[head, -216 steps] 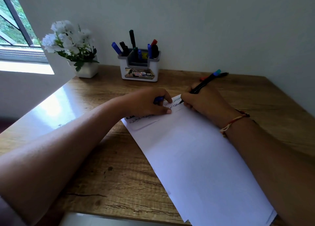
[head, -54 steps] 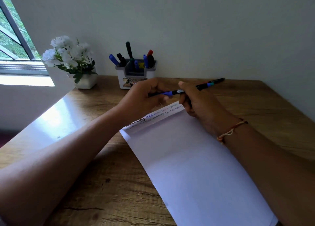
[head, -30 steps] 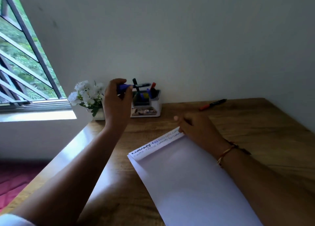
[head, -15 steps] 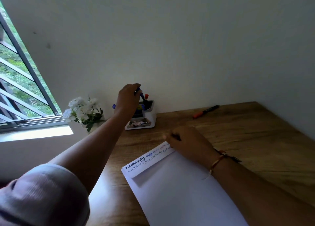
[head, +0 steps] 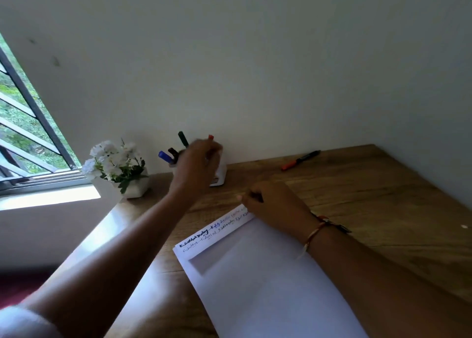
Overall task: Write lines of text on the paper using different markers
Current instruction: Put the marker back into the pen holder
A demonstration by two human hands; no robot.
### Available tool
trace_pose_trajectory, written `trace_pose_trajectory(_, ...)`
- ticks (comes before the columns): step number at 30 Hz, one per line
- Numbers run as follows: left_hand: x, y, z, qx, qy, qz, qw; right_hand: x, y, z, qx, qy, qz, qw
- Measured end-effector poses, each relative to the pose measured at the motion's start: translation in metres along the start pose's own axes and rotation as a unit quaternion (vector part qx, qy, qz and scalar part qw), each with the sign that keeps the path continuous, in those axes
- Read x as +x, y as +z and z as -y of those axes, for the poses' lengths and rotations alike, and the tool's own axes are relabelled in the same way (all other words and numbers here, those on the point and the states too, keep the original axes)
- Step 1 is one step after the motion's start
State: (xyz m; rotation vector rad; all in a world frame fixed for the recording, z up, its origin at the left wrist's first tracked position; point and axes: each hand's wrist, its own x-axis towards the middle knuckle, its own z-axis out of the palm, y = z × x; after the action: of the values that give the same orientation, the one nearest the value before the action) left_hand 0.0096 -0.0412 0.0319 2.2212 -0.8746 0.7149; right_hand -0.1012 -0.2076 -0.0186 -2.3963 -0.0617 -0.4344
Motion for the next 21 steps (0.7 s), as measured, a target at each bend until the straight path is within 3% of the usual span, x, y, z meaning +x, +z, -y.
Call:
trace_pose_trajectory(4,-0.057,0.011,0.001,-0.026,-0.013,0.178,0.984,0.005,0.001,-0.007,-0.002,0.033,-0.065,0.997)
trace_pose_trajectory(8,-0.068,0.011,0.02,-0.046,-0.017,0.294,0.955,0.014,-0.008,-0.029,-0.063,0.099,-0.146,0.982)
trace_pose_trajectory(10,-0.066,0.013,0.027,-0.047,0.005,0.324,0.945,0.016,-0.015,-0.044,-0.104,0.132,-0.147,0.975)
trace_pose_trajectory(14,-0.061,0.017,0.036,-0.058,0.02,0.352,0.934,0.017,-0.012,-0.067,-0.222,0.199,-0.06,0.953)
trace_pose_trajectory(21,-0.058,0.019,0.043,-0.079,0.016,0.374,0.924,0.028,-0.004,-0.077,-0.318,0.215,-0.016,0.923)
